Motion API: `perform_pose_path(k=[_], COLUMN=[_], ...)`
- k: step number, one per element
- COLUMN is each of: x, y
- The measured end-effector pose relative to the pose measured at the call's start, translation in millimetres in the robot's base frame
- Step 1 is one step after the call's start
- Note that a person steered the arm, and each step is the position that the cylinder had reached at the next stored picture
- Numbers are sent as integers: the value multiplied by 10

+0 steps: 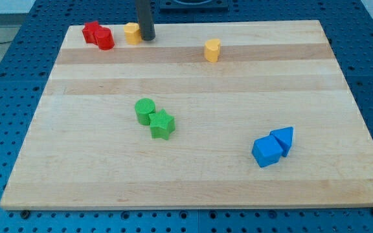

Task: Push the yellow hexagon into the red circle

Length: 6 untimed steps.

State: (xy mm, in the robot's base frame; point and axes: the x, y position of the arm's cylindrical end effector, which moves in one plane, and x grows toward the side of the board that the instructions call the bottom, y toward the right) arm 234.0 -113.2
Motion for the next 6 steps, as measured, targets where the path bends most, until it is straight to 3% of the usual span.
perform_pose_path(k=[4,6], x=[-173,-192], y=[-26,-463])
